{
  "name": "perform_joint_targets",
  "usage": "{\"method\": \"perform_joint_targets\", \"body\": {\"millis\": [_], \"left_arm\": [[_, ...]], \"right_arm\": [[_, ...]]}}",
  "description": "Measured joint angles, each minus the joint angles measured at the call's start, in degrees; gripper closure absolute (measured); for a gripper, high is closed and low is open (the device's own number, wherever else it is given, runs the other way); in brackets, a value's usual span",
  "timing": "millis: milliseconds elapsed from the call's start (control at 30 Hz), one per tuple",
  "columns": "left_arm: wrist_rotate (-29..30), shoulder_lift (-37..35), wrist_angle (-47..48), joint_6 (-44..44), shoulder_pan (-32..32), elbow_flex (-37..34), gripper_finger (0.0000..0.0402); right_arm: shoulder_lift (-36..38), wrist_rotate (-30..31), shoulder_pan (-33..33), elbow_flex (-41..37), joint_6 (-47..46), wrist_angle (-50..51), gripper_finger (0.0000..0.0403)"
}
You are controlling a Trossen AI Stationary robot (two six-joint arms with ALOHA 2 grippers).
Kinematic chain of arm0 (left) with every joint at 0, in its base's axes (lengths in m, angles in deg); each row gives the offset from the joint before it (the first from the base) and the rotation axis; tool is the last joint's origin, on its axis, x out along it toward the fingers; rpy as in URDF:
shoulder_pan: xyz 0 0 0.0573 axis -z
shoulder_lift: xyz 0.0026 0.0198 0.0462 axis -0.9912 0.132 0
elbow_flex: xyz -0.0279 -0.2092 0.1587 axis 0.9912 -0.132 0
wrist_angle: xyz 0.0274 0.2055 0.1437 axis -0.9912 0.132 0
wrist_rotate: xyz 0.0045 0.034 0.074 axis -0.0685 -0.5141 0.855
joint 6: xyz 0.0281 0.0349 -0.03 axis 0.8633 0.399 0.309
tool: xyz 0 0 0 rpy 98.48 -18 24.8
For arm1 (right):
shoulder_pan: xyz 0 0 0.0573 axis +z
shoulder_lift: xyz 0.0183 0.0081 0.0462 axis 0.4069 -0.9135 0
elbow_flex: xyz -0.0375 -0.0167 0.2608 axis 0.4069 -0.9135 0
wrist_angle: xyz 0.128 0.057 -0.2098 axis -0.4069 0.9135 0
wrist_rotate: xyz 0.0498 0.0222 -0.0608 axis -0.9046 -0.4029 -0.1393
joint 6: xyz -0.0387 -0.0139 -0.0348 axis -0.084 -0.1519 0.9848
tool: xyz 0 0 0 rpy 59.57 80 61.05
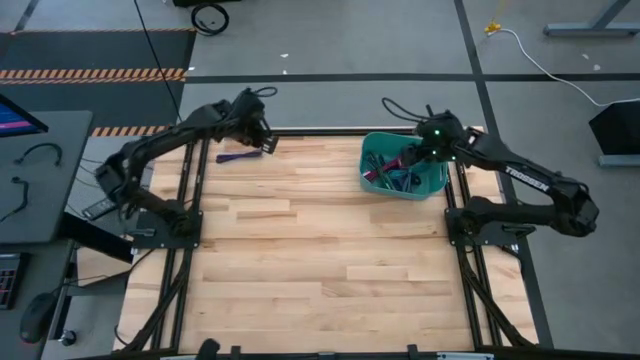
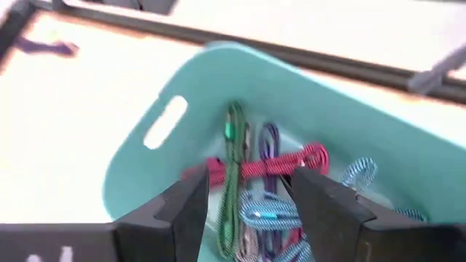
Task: Pick and place USB-C Cables
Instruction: Put the purple charger cable into the light blue bin
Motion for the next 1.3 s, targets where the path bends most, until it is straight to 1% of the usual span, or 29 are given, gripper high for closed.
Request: {"method": "perform_joint_targets", "body": {"millis": [100,200,467,667,867,1100,1300], "left_arm": [[-1.95,4.64,2.64,2.36,-2.1,1.93,0.0358],[-2.52,8.16,4.95,4.67,-3.69,2.87,0.0344],[-2.18,12.81,7.41,10.88,-6.41,2.87,0.0302],[1.69,14.31,9.63,17.74,-7.71,2.87,0.0279],[3.66,15.96,9.08,24.21,-8.04,2.85,0.0251],[7.58,20.91,9.58,25.39,-8.32,2.85,0.021],[7.83,25.19,9.4,26.5,-8.72,2.85,0.0191]], "right_arm": [[2.28,0.07,0.28,-0.01,0.01,-1.28,0.0203],[3.43,0.07,0.28,0.01,0.06,-1.23,0.0204],[3.61,0.09,0.28,0.01,0.17,-1.25,0.0204],[3.59,0.33,0.28,0.0,1.02,-1.27,0.0205],[3.59,1.86,0.28,-0.01,1.25,-1.29,0.0205],[3.41,3.33,0.28,-0.01,1.24,-2.02,0.0206],[1.93,2.93,0.28,-0.01,0.76,-2.14,0.0206]]}}
